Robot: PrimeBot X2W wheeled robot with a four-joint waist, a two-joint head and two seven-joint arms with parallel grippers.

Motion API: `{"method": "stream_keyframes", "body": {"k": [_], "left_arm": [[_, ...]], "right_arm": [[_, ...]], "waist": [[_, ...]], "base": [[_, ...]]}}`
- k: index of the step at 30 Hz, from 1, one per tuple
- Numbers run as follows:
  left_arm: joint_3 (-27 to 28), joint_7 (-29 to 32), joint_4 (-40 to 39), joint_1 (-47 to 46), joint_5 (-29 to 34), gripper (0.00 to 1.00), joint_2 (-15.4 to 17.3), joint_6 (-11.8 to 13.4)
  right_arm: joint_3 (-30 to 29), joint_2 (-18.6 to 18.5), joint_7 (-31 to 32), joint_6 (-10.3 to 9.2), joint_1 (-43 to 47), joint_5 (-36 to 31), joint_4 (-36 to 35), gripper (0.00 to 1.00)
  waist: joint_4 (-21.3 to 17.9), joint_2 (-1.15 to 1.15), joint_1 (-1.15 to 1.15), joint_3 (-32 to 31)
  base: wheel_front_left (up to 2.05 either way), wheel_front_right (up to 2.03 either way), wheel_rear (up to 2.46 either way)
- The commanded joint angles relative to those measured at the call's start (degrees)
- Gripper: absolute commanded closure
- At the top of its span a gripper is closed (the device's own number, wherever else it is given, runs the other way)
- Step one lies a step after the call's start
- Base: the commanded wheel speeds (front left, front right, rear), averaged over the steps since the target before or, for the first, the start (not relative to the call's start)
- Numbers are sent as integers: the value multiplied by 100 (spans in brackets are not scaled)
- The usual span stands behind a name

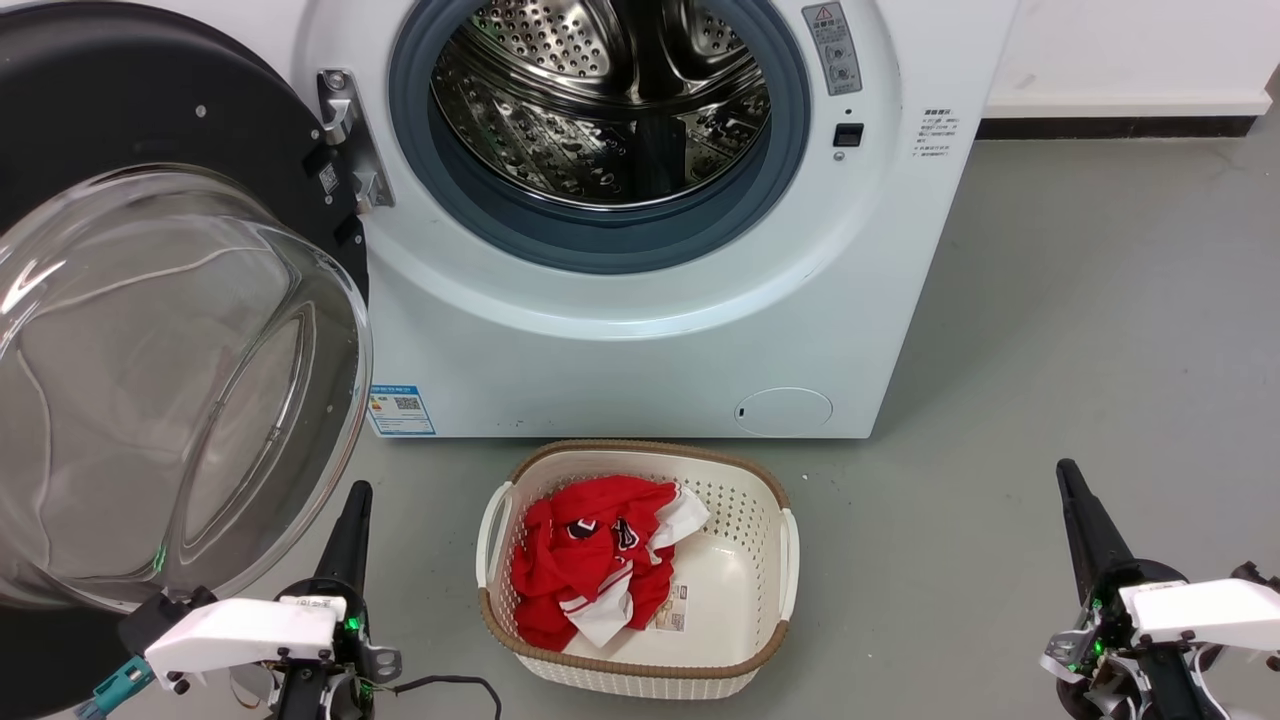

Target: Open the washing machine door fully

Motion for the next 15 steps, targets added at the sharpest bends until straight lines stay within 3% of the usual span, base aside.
{"method": "stream_keyframes", "body": {"k": [1, 15], "left_arm": [[39, 45, 7, -111, -138, 100, 13, -45], [150, 241, 68, -106, -904, 100, 7, -149]], "right_arm": [[-18, -17, 36, -1, -97, 144, 6, 100], [-57, -1, 230, -1, -164, 896, 95, 100]], "waist": [[-1, 0, 0, -5], [-13, 0, 0, -59]], "base": [[0, 0, 0], [0, 0, 0]]}}
